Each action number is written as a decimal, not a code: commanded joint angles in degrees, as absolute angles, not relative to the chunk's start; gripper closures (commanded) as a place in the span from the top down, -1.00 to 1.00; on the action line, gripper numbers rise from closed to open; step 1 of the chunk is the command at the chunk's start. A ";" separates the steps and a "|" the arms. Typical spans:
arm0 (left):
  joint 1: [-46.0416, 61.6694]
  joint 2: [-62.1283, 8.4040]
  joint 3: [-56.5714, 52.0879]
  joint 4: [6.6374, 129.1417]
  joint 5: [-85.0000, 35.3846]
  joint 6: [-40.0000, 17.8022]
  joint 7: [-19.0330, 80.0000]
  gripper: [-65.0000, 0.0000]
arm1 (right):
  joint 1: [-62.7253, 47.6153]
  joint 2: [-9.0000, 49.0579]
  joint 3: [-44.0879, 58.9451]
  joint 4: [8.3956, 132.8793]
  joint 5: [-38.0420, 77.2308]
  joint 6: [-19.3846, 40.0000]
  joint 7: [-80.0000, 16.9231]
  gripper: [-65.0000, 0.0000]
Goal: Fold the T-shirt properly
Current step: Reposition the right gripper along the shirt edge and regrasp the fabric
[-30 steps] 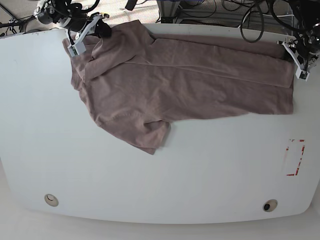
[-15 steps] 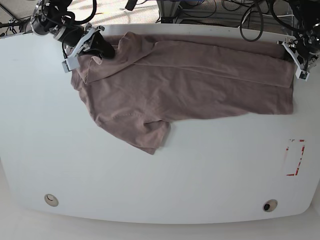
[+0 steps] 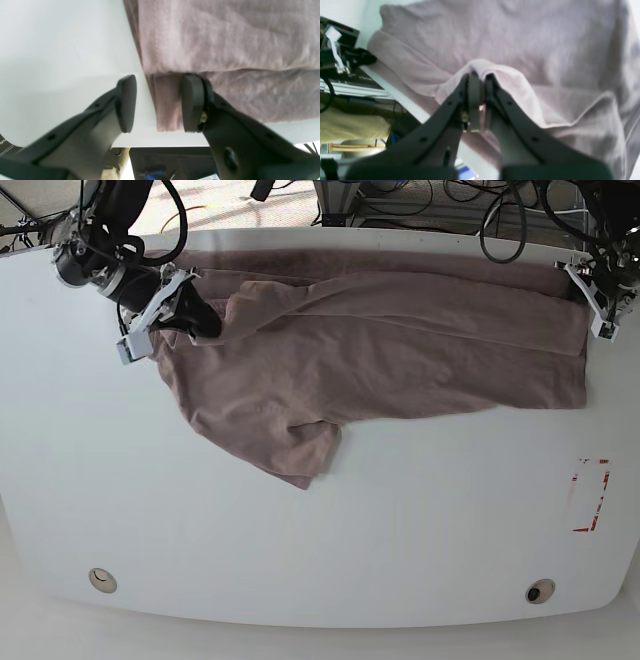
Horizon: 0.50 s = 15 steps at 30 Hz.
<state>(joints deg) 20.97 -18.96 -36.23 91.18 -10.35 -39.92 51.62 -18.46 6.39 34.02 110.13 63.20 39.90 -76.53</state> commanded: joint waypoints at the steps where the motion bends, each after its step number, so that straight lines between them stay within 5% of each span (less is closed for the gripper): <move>1: 21.23 -19.74 -36.35 91.56 -9.98 -40.00 52.26 -0.15 | -16.13 6.99 34.07 108.70 65.10 40.00 -75.12 -0.98; 15: 21.23 -19.65 -36.35 91.56 -9.89 -40.00 52.26 -0.15 | -12.97 11.82 34.33 105.71 65.10 40.00 -75.21 -0.98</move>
<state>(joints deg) 20.97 -18.94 -36.23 91.18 -10.31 -39.92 51.62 -13.61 10.57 33.89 104.90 63.31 39.90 -76.62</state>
